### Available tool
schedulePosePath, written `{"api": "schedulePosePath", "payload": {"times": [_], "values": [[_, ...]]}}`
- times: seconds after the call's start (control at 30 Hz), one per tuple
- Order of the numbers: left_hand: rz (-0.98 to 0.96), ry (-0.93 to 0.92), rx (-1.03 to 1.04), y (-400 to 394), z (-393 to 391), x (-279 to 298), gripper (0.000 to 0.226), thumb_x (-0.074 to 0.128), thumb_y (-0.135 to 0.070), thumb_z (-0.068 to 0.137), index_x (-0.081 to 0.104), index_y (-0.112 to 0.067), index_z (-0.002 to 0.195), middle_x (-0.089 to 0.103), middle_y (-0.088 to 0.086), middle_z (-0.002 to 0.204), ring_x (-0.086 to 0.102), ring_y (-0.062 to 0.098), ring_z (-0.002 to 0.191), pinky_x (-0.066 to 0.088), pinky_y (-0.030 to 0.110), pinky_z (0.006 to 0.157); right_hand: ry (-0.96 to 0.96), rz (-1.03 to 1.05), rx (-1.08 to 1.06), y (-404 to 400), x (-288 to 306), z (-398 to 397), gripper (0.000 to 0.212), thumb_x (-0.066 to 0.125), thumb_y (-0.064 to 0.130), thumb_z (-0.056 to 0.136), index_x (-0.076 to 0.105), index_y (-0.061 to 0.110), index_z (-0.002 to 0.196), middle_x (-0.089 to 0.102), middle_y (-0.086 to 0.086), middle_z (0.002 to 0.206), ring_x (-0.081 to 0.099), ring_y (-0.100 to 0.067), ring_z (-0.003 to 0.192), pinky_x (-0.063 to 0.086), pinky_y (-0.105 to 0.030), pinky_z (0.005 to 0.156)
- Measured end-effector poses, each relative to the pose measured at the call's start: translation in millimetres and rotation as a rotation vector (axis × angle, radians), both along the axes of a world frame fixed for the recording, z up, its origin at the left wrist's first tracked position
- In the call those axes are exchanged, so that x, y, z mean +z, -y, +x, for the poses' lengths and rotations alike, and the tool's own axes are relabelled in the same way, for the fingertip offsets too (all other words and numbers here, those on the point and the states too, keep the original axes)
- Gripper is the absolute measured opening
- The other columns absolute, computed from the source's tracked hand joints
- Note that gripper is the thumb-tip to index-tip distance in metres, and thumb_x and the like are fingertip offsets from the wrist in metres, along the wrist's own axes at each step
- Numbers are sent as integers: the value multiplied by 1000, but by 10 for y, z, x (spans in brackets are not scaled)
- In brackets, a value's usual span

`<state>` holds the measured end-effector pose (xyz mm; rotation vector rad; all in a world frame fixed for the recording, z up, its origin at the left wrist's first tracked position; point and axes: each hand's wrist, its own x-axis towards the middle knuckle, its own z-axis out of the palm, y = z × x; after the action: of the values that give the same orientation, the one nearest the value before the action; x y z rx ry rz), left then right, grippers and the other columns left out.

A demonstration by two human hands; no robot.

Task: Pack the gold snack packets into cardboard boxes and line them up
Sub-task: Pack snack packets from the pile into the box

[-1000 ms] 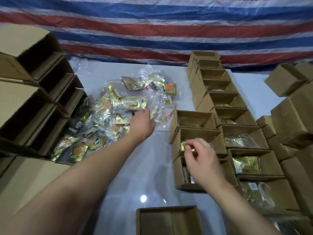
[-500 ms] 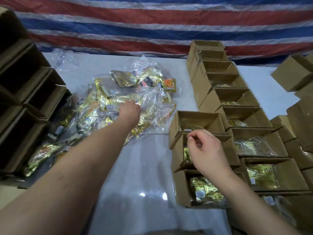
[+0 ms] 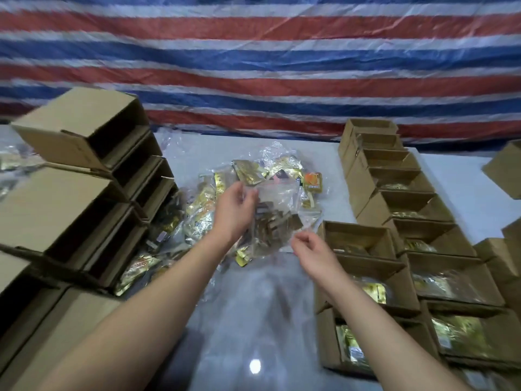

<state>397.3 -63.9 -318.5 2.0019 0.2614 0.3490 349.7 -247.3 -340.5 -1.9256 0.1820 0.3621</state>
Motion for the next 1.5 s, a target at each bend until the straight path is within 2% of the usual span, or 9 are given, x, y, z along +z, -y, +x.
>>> {"api": "schedulePosePath", "payload": {"times": [0.23, 0.4, 0.57, 0.77, 0.93, 1.13, 1.27, 1.4, 1.5], "values": [[-227, -48, 22, 220, -486, 193, 43, 73, -27, 86, 35, -19, 65, 34, 1, 59, 33, 15, 58, 31, 31, 58, -65, 67, 155, -237, 11, -212, 125, 78, 70, 52, 21, 23, 153, 45, 2, 150, 51, -18, 131, 43, -39, 109], [-420, -185, -17, 233, -626, 201, 44, 72, -25, 87, 33, -20, 68, 40, 9, 60, 42, 19, 59, 38, 33, 61, -23, 163, 136, -421, -143, -311, 79, 83, 22, 78, 35, 14, 141, 59, 17, 110, 59, 12, 87, 43, 0, 61], [-731, -236, -17, 153, -629, 302, 38, 72, -21, 88, 36, -21, 74, 33, 0, 60, 34, 13, 52, 32, 30, 56, 40, 122, 19, -549, -238, -348, 30, 66, 12, 92, 53, 20, 118, 67, 7, 105, 64, -11, 101, 43, -8, 75], [-773, -158, 37, 78, -651, 533, 23, 66, -28, 93, 47, -16, 88, 41, 2, 70, 45, 8, 40, 48, 26, 53, 5, 20, 112, -535, -125, -364, 99, 75, 21, 81, 11, 20, 157, 29, -1, 158, 39, -22, 138, 37, -30, 110], [-542, -3, 20, 116, -676, 892, 43, 62, -34, 94, 32, -21, 66, 29, -5, 56, 36, 10, 40, 42, 22, 43, 79, -42, 232, -370, 186, -333, 94, 63, 4, 88, 5, 26, 158, 3, 5, 166, 9, -14, 151, 15, -19, 113], [-790, -26, -61, 229, -745, 1317, 42, 61, -32, 95, 38, -21, 61, 36, -3, 49, 35, 12, 43, 34, 23, 42, -51, 925, 258, -274, 755, -405, 72, 68, 36, 84, 43, 14, 147, 55, -12, 141, 51, -23, 127, 32, -40, 108], [-931, -143, -193, 354, -785, 1481, 30, 63, -36, 93, 47, -14, 82, 43, 0, 60, 40, 12, 49, 37, 24, 48, -26, 1041, 242, -202, 905, -514, 101, 80, 63, 66, 44, 12, 146, 60, -15, 135, 58, -27, 119, 41, -43, 103], [-559, -53, -65, 566, -835, 1490, 49, 61, -47, 91, 58, -1, 108, 59, 7, 71, 57, 19, 65, 49, 35, 67, -97, 1061, 193, -112, 985, -640, 96, 94, 57, 48, 62, 10, 125, 72, -13, 112, 70, -24, 100, 58, -37, 86], [-177, 163, 47, 692, -882, 1414, 47, 58, -50, 91, 50, -6, 75, 52, 2, 70, 47, 11, 64, 41, 33, 65, -111, 1077, 192, 10, 1057, -732, 87, 98, 47, 46, 64, 11, 118, 74, -12, 101, 72, -24, 90, 58, -38, 81]]}}
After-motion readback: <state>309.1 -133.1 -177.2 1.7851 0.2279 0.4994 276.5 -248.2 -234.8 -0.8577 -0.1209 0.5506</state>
